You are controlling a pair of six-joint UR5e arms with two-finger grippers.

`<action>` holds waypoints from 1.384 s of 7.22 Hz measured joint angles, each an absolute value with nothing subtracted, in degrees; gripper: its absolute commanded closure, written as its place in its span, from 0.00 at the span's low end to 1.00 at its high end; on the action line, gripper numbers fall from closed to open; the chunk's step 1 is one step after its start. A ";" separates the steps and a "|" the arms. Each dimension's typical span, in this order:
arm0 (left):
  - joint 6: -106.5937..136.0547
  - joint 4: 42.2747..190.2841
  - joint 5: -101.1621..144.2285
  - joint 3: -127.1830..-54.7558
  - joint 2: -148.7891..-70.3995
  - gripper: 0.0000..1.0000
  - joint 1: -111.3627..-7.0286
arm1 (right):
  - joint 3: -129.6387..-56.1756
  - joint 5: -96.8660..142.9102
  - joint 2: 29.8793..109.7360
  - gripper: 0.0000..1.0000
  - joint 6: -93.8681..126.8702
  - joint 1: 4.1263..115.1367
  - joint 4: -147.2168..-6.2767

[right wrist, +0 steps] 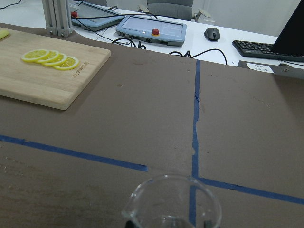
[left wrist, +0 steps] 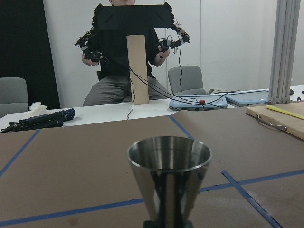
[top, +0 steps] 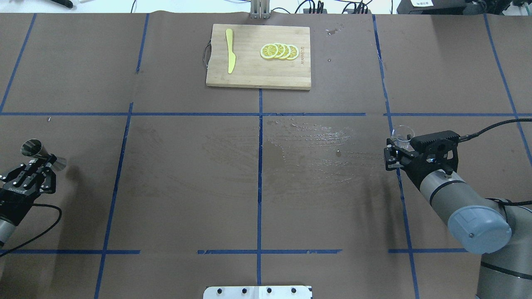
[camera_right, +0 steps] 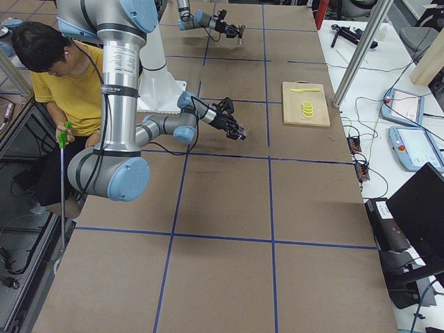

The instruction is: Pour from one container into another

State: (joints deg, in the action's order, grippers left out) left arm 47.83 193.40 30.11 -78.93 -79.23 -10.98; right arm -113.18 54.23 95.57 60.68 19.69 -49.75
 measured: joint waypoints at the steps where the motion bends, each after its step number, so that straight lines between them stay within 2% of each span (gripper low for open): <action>1: 48.29 193.35 30.56 -78.88 -79.31 1.00 -10.89 | -113.27 54.23 95.55 1.00 60.68 19.69 -49.75; 6: 49.82 192.91 31.56 -78.64 -79.47 0.91 -10.34 | -113.38 54.25 95.23 0.97 60.73 19.62 -49.74; 8: 49.91 192.64 32.28 -78.59 -79.56 0.78 -10.24 | -113.41 54.25 95.19 0.97 60.73 19.60 -49.75; 9: 49.92 192.59 32.78 -78.58 -79.59 0.76 -10.22 | -113.44 54.29 95.16 0.97 60.73 19.60 -49.75; 10: 49.92 192.58 33.05 -78.59 -79.61 0.68 -10.20 | -113.45 54.31 95.13 0.97 60.73 19.60 -49.75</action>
